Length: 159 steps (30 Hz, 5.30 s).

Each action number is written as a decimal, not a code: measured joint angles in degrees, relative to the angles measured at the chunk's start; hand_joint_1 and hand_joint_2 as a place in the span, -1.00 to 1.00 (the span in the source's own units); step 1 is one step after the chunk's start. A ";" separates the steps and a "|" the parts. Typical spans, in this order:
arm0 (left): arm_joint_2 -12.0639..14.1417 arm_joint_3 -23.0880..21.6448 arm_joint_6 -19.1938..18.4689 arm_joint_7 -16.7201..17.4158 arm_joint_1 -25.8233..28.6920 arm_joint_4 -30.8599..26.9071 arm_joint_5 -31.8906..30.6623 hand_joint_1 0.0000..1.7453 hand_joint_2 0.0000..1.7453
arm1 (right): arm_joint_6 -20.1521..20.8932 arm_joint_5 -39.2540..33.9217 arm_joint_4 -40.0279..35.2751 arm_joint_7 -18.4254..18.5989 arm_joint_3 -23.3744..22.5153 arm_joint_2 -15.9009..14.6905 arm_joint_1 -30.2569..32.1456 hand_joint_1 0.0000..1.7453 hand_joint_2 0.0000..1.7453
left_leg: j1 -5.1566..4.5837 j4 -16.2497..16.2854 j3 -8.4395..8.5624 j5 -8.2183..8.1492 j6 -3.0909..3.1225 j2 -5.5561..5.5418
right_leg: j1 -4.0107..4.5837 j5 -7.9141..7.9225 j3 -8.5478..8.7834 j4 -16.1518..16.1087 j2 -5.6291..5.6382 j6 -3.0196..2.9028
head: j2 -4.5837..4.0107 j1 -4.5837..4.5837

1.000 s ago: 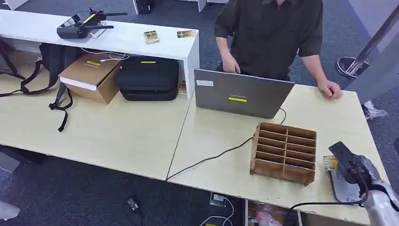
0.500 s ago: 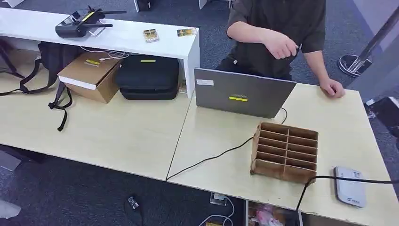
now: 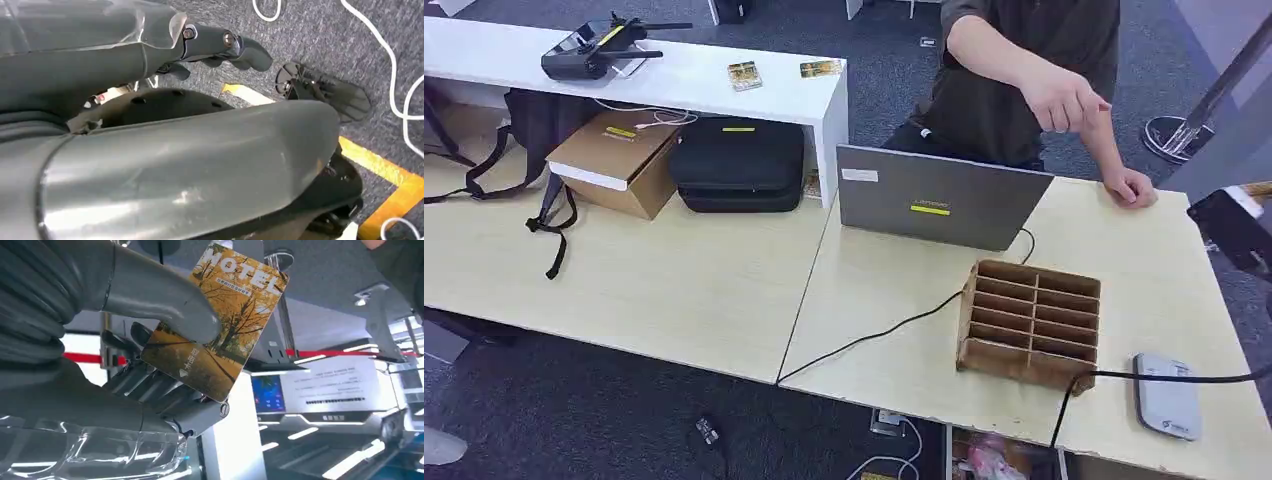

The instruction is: Pass the card to the sensor for recognition and then transmit it.

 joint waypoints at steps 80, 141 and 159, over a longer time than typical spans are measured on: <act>-0.59 -1.57 0.09 0.00 -2.20 -0.07 -0.92 -1.00 -1.00 | 2.82 6.60 30.49 -5.00 17.11 13.63 -23.65 -1.00 1.00 | 0.05 0.04 -0.01 0.13 -0.21 0.10 | 0.06 0.05 -0.27 0.15 0.12 -0.15 | 0.00 0.00; -0.31 -0.85 0.09 0.00 -0.70 -0.07 0.24 -1.00 -1.00 | 8.09 3.71 6.84 -2.47 4.87 -2.41 -0.27 -1.00 1.00 | 0.05 0.03 -0.07 0.05 -0.17 -0.01 | 0.05 0.02 -0.28 0.07 0.05 -0.12 | 0.00 -0.02; -0.09 -0.83 0.09 0.00 -0.55 -0.07 0.22 -1.00 -1.00 | 9.38 1.37 -4.90 -0.89 -2.69 -5.60 16.57 -1.00 1.00 | 0.04 0.02 -0.09 0.00 -0.11 -0.03 | 0.05 -0.01 -0.27 0.06 0.00 -0.10 | 0.00 0.00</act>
